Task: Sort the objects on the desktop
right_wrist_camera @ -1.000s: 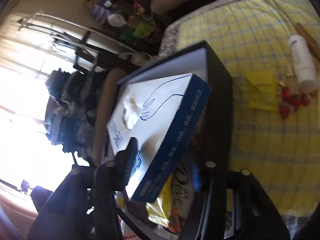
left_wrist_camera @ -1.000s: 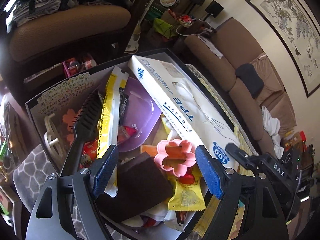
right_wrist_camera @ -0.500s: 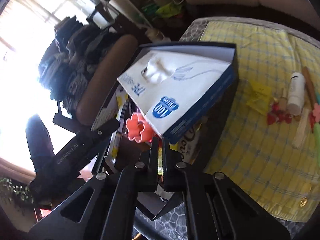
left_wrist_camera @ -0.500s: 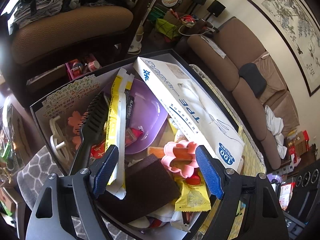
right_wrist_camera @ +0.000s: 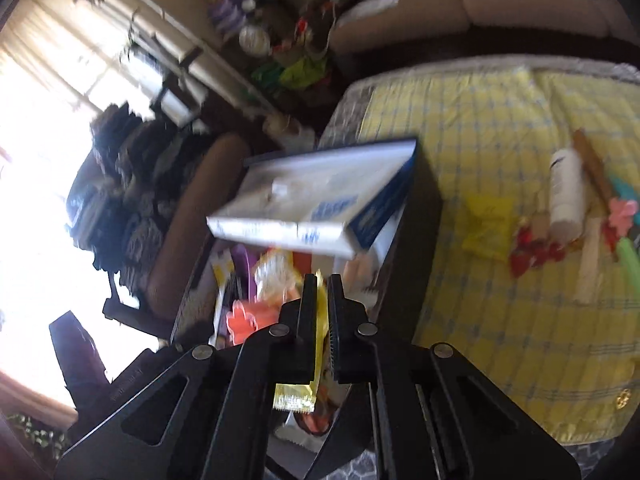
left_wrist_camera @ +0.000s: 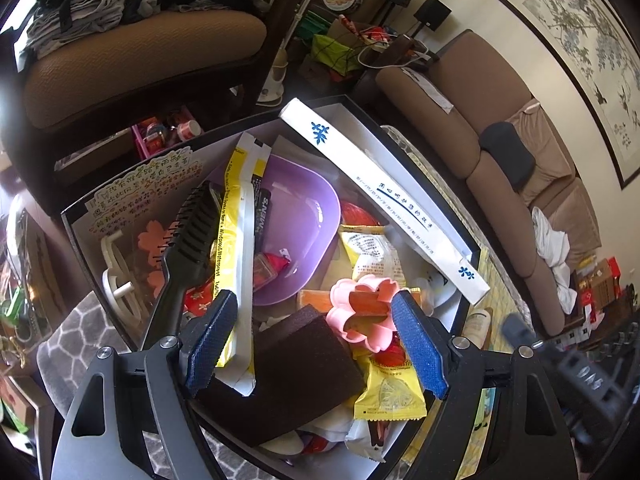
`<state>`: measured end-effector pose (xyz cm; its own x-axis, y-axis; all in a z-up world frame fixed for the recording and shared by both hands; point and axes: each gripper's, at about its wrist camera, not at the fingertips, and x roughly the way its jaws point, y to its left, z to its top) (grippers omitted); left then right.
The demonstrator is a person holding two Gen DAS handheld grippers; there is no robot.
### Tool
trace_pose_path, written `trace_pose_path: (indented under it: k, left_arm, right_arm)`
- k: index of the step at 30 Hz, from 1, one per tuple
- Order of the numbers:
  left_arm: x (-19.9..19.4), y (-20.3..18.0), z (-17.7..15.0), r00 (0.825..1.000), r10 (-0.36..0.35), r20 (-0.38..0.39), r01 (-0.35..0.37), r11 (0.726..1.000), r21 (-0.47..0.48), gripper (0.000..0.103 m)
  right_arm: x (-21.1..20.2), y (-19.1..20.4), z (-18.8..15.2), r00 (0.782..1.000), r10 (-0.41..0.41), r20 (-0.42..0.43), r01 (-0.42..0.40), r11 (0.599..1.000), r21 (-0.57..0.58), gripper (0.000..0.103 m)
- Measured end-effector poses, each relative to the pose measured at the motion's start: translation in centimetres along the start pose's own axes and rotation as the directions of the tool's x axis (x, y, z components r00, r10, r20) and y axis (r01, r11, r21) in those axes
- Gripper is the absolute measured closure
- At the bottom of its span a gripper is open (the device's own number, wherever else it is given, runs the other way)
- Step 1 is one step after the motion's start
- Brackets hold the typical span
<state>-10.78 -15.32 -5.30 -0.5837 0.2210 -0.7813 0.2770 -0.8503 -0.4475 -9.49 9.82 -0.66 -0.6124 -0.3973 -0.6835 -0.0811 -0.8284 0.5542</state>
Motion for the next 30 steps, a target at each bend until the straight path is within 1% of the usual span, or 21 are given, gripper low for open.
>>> trace_pose_path:
  k: [2,5,6,7,9,10,13,15,16,17,18,20,21,23,27,29,30]
  left_arm:
    - [0.1,0.0,0.0,1.000,0.002,-0.005,-0.002,1.000,0.000,0.021]
    - [-0.1,-0.2,-0.1,1.000,0.005,-0.007,-0.005,1.000,0.006,0.021]
    - [-0.1,-0.2,-0.2,1.000,0.002,-0.008,-0.002,1.000,0.005,0.021]
    - [-0.2,-0.2,-0.2,1.000,-0.001,-0.007,0.001,1.000,0.003,0.021]
    - [-0.2,-0.2,-0.1,1.000,-0.002,-0.007,0.002,1.000,0.008,0.021]
    - [-0.2,-0.3,-0.1,1.000,0.000,-0.007,0.001,1.000,0.011,0.021]
    - [-0.1,-0.3,-0.1,1.000,0.005,-0.010,-0.005,1.000,0.010,0.021]
    - [0.0,-0.3,-0.1,1.000,0.008,-0.009,-0.008,1.000,0.011,0.021]
    - [0.0,-0.4,-0.2,1.000,0.010,-0.008,-0.010,1.000,0.014,0.021]
    - [0.0,-0.4,-0.2,1.000,0.010,-0.008,-0.010,1.000,0.018,0.021]
    - [0.0,-0.5,-0.2,1.000,0.011,-0.008,-0.011,1.000,0.022,0.021]
    - [-0.1,-0.7,-0.3,1.000,0.004,-0.007,-0.004,1.000,0.030,0.021]
    - [-0.1,-0.7,-0.2,1.000,0.001,-0.008,-0.001,1.000,0.031,0.021]
    - [-0.1,-0.9,-0.2,1.000,0.005,-0.009,-0.005,0.999,0.040,0.021]
    - [-0.3,-1.6,-0.5,1.000,0.009,-0.015,-0.009,0.999,0.054,0.021]
    - [-0.6,-2.4,-0.8,1.000,0.009,-0.016,-0.007,0.997,0.081,0.021]
    - [-0.8,-2.9,-1.0,1.000,0.009,-0.013,-0.007,0.995,0.100,0.021]
  right_arm:
    - [-0.7,0.2,0.2,0.998,-0.016,0.058,0.016,1.000,-0.010,0.096]
    - [2.2,0.3,1.3,0.999,0.008,0.040,-0.006,0.999,-0.031,0.096]
    - [3.6,0.2,1.6,0.999,0.006,0.031,-0.005,0.999,-0.040,0.096]
    - [4.6,0.3,1.7,1.000,0.002,0.004,-0.002,0.999,-0.048,0.096]
    - [6.2,0.6,0.9,0.997,0.002,-0.082,-0.006,0.999,-0.049,0.096]
    - [6.0,0.5,0.9,0.997,0.008,-0.078,-0.011,0.999,-0.041,0.096]
    - [3.6,0.9,0.6,1.000,0.019,0.003,-0.019,0.999,-0.051,0.096]
    - [2.3,1.0,1.0,0.996,0.009,0.085,-0.004,0.998,-0.061,0.096]
    - [2.3,1.1,1.3,0.994,-0.004,0.108,0.010,0.998,-0.056,0.096]
    - [2.8,1.2,1.8,0.994,-0.014,0.109,0.021,0.998,-0.059,0.096]
    - [4.0,1.5,2.1,0.997,-0.015,0.077,0.021,0.997,-0.075,0.096]
    - [5.9,1.4,2.4,1.000,0.003,0.001,-0.003,0.996,-0.090,0.096]
    - [6.1,1.2,2.3,1.000,0.010,-0.018,-0.011,0.996,-0.084,0.096]
    - [4.6,0.7,2.2,1.000,0.019,0.001,-0.019,0.998,-0.066,0.096]
    - [-1.4,0.1,2.2,0.992,0.054,0.117,-0.046,0.997,-0.067,0.096]
    - [-3.5,-0.5,2.4,0.987,0.061,0.148,-0.053,0.997,-0.062,0.092]
    - [-4.5,-1.0,2.5,0.985,0.058,0.160,-0.050,0.997,-0.053,0.087]
